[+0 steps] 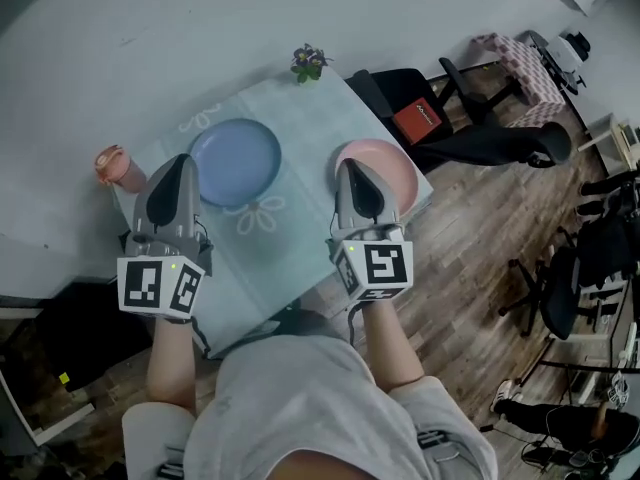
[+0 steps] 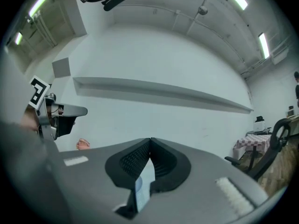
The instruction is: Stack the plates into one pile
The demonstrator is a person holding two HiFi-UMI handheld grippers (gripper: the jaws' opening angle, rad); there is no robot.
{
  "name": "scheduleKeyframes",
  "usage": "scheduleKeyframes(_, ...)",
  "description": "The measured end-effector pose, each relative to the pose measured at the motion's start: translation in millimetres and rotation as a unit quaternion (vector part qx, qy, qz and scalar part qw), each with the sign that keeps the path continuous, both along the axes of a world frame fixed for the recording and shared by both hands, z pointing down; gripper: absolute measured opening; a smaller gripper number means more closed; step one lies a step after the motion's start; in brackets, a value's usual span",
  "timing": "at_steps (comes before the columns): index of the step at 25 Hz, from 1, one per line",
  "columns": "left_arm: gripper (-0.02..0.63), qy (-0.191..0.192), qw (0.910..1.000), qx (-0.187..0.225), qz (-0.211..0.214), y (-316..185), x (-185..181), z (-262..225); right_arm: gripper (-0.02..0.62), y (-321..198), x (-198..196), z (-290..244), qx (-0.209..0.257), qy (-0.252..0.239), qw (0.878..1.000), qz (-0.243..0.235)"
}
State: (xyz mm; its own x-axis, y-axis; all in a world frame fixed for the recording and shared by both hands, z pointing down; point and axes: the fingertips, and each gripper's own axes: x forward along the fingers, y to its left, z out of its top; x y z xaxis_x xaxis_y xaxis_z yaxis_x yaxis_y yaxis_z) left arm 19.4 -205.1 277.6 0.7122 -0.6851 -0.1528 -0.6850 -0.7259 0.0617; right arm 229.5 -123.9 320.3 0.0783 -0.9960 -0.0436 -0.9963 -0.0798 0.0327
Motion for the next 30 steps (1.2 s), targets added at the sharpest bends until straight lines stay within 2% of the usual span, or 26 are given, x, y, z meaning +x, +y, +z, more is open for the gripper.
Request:
scheduleKeyframes(5,0.006,-0.004,0.9971,0.006,0.076,22,31,-3,0.0,50,17,-9,0.007,0.003,0.997,0.073)
scheduleKeyframes(10,0.006,-0.014,0.9886,0.006,0.15,48,64,4,0.0,102,31,-10,0.002,0.009,0.99,0.142)
scheduleKeyframes(17,0.006,0.005,0.978,0.022,0.207,78,98,7,0.001,163,54,-8,0.003,0.02,0.976,0.219)
scheduleKeyframes(20,0.006,-0.002,0.976,0.024,0.217,80,113,13,0.0,171,68,-7,0.003,0.021,0.971,0.237)
scheduleKeyframes(22,0.006,-0.006,0.9759,0.011,0.218,77,125,22,0.0,171,80,-1,-0.004,0.015,0.97,0.244)
scheduleKeyframes(26,0.006,-0.029,0.972,-0.024,0.232,74,160,45,0.0,161,115,22,-0.041,-0.016,0.971,0.237)
scheduleKeyframes(30,0.006,-0.055,0.9661,-0.077,0.24,68,202,74,0.002,138,156,51,-0.087,-0.057,0.972,0.211)
